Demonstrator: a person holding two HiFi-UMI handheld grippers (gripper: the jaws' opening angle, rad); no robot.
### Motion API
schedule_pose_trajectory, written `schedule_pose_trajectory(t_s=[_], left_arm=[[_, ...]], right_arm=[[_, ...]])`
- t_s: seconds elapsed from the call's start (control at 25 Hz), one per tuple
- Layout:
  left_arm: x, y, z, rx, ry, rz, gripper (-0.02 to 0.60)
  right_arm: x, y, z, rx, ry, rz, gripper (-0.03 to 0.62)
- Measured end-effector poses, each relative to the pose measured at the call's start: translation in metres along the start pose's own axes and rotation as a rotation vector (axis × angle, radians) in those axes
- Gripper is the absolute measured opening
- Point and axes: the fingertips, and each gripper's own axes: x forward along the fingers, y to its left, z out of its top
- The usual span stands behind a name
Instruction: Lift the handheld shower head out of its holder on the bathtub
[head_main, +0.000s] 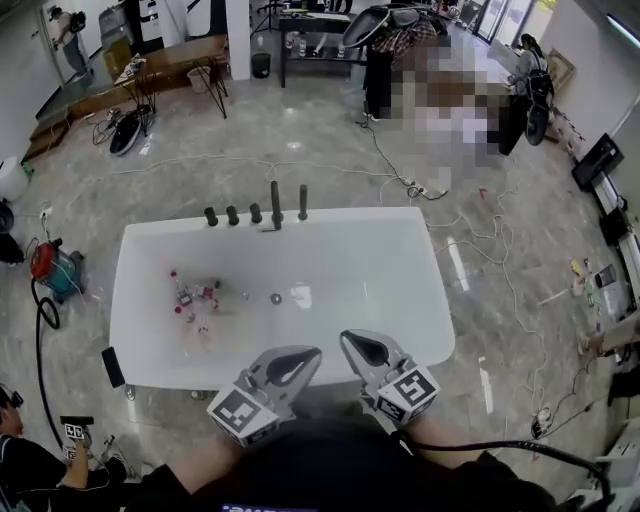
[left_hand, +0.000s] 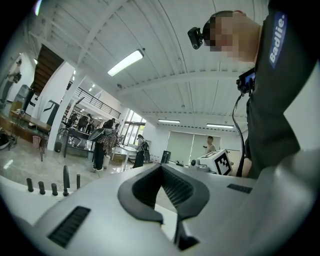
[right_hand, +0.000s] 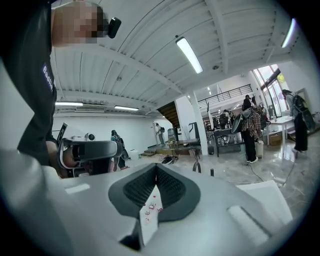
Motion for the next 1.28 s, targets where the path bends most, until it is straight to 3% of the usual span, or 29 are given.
schedule_pose_trajectory(t_s=[0.76, 1.28], left_arm=[[0.056, 0.041, 0.011, 0.006, -0.013, 0.138, 0.000], [0.057, 0.055, -0.001, -0.027, -0.008, 0.159, 0.000]], right_arm=[[0.044, -0.078, 0.014, -0.030, 0.065, 0.145, 0.031], [0.088, -0.118, -0.002, -0.069, 0.153, 0.141, 0.131]])
